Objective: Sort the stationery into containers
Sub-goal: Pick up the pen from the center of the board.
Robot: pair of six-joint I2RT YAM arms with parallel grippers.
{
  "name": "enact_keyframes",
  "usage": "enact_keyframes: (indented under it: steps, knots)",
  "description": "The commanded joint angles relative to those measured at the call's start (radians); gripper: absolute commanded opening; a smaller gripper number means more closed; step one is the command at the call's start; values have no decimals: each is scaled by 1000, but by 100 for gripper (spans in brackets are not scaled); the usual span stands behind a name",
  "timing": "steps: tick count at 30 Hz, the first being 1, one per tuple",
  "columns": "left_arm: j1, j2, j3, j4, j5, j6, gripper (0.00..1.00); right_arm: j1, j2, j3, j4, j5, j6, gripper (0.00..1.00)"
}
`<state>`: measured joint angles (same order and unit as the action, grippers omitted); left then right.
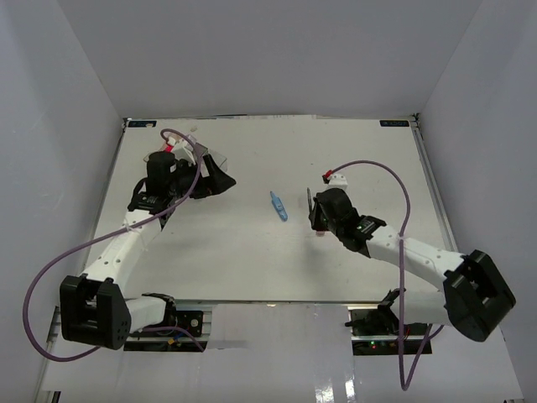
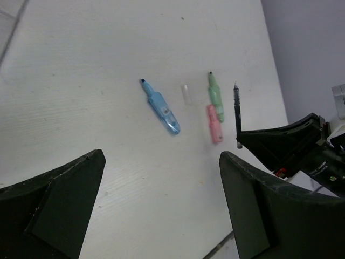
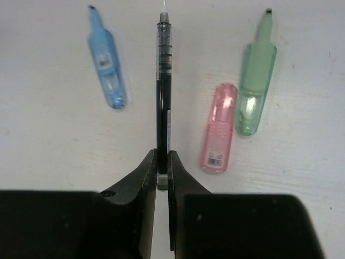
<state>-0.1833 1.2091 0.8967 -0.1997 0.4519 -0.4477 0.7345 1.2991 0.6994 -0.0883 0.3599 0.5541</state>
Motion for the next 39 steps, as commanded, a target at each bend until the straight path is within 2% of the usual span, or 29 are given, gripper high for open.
enact_keyframes:
  steps: [1, 5, 8, 12, 16, 20, 23, 29, 32, 34, 38, 39]
  knots:
    - [-27, -69, -31, 95, 131, -146, 98, 19, -122, -57, 189, -61, -116, 8]
    - [-120, -97, -25, 181, 119, -249, 98, 34, -279, -142, 390, -208, -221, 8]
    - [-209, -83, 5, 201, 62, -264, 98, 40, -355, -199, 525, -314, -266, 8]
    - [-300, -43, 33, 259, 5, -307, 98, 43, -402, -239, 631, -435, -293, 8]
    - [-372, 10, 62, 278, -54, -321, 93, 49, -411, -253, 688, -486, -298, 8]
    - [-435, 40, 99, 286, -116, -324, 78, 52, -409, -265, 719, -501, -280, 8]
    - [-458, 59, 113, 287, -131, -329, 72, 52, -411, -270, 737, -510, -273, 8]
    - [-487, 79, 130, 304, -145, -329, 48, 51, -423, -278, 749, -509, -272, 8]
    - [-495, 81, 128, 309, -145, -322, 32, 52, -429, -281, 751, -504, -269, 8]
    - [-498, 76, 125, 315, -144, -313, 22, 54, -431, -285, 751, -504, -267, 11]
    - [-504, 67, 105, 350, -119, -273, 14, 52, -425, -278, 730, -515, -264, 17]
    - [-504, 66, 102, 355, -113, -264, 14, 52, -422, -273, 711, -519, -266, 24]
